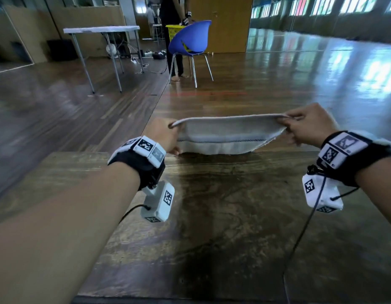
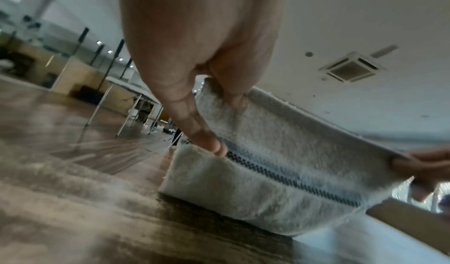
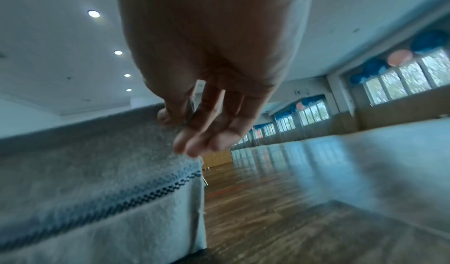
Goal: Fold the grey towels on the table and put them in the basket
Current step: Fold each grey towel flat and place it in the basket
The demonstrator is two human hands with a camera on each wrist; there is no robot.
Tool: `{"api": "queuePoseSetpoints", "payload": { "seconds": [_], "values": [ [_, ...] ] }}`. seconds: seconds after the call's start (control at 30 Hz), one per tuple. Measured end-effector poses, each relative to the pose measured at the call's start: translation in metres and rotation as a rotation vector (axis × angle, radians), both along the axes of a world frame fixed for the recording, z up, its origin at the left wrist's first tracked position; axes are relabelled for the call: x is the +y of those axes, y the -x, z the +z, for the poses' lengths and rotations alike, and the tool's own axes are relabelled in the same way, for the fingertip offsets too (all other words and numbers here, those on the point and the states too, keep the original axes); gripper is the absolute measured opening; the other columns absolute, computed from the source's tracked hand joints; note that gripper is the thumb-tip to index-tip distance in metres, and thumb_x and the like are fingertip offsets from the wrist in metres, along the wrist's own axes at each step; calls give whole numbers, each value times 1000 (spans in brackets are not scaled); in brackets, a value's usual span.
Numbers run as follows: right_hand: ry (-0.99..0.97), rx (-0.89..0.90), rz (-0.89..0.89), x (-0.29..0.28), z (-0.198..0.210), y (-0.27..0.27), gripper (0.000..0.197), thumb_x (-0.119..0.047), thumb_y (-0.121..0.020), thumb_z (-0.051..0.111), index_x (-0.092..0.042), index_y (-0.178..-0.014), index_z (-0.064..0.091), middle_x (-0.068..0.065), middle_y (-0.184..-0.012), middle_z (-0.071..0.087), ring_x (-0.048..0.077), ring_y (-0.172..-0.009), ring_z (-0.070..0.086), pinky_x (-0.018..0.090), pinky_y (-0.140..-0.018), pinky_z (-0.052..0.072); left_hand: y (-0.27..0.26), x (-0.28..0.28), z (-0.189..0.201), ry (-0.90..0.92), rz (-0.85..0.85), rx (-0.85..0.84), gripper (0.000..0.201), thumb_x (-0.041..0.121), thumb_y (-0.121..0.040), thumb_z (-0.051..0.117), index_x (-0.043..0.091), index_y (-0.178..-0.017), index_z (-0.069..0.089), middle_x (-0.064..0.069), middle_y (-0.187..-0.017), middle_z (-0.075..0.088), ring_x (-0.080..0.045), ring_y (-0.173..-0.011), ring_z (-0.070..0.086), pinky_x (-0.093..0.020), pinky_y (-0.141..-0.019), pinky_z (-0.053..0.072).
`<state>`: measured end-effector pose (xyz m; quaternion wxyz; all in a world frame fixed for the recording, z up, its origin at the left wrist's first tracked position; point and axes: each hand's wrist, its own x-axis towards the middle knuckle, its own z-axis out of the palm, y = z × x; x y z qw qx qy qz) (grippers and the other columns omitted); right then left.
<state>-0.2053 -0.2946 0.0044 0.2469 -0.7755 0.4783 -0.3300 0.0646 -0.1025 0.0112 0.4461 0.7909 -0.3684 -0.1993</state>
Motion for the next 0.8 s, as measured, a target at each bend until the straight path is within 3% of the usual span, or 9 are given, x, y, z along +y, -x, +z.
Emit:
{"api": "queuePoseSetpoints", "payload": {
  "seconds": [0.07, 0.1, 0.2, 0.27, 0.33, 0.43, 0.5, 0.63, 0.8],
  "values": [
    [-49, -23, 29, 0, -4, -4, 9, -31, -92, 71, -30, -91, 80, -4, -71, 77, 19, -61, 75, 25, -49, 55, 0, -4, -6, 5, 12, 137, 18, 3, -96, 52, 3, -85, 67, -23, -86, 67, -42, -76, 71, -44, -65, 59],
    [-39, -19, 49, -1, -5, -5, 9, -30, -93, 72, -33, -91, 80, -6, -78, 78, 17, -69, 76, 29, -56, 59, -1, -7, -7, 7, 11, 119, 15, 3, -95, 55, 2, -85, 67, -23, -87, 68, -38, -75, 70, -39, -63, 58],
    [69, -47, 93, -2, -3, -9, 14, -31, -92, 71, -34, -103, 79, -10, -92, 77, 11, -90, 73, 40, -82, 62, -10, -13, -5, 65, 55, -200, 26, 13, -95, 54, 4, -73, 64, -14, -73, 56, -22, -56, 48, -20, -49, 36],
    [158, -125, 98, -2, -5, -10, 21, -36, -92, 71, -33, -112, 78, -16, -85, 74, -6, -78, 68, 20, -72, 58, -12, -11, -1, 207, 76, -294, 31, 17, -97, 51, -4, -80, 66, -14, -68, 50, -18, -51, 37, -16, -36, 24],
    [197, -89, 97, -1, -12, -9, 24, -37, -92, 70, -30, -115, 77, -26, -71, 66, -20, -56, 53, 1, -55, 39, -14, -9, -3, 224, 73, -320, 33, 19, -98, 51, -4, -78, 64, -12, -65, 48, -17, -50, 36, -15, -36, 23],
    [95, 143, 114, -2, -24, -3, 19, -36, -93, 69, -30, -107, 79, -24, -56, 65, -5, -56, 54, 18, -57, 40, -18, -5, -16, -118, -53, -362, 28, 13, -99, 48, 5, -76, 62, -12, -68, 50, -23, -57, 39, -25, -53, 33],
    [91, 236, 105, -1, -32, 3, 14, -33, -93, 69, -29, -99, 81, -14, -60, 68, 8, -58, 56, 24, -56, 41, -16, 1, -28, -326, -140, -445, 31, 13, -101, 48, 8, -72, 56, -8, -63, 47, -21, -55, 37, -28, -52, 28],
    [39, 464, 131, 12, -56, 15, 16, -35, -93, 67, -31, -86, 82, -9, -48, 57, 13, -53, 54, 27, -55, 44, -13, 20, -62, -512, -319, -450, 35, 28, -99, 57, 14, -67, 58, 1, -65, 51, -10, -55, 43, -21, -51, 30],
    [-90, 594, 252, 51, -88, 37, 13, -30, -92, 68, -28, -90, 81, 6, -90, 77, 23, -91, 69, 34, -83, 52, -8, 52, -90, -494, -396, -443, 21, 23, -96, 61, 9, -90, 75, -2, -73, 60, -10, -58, 45, -20, -52, 31]
  ]
}}
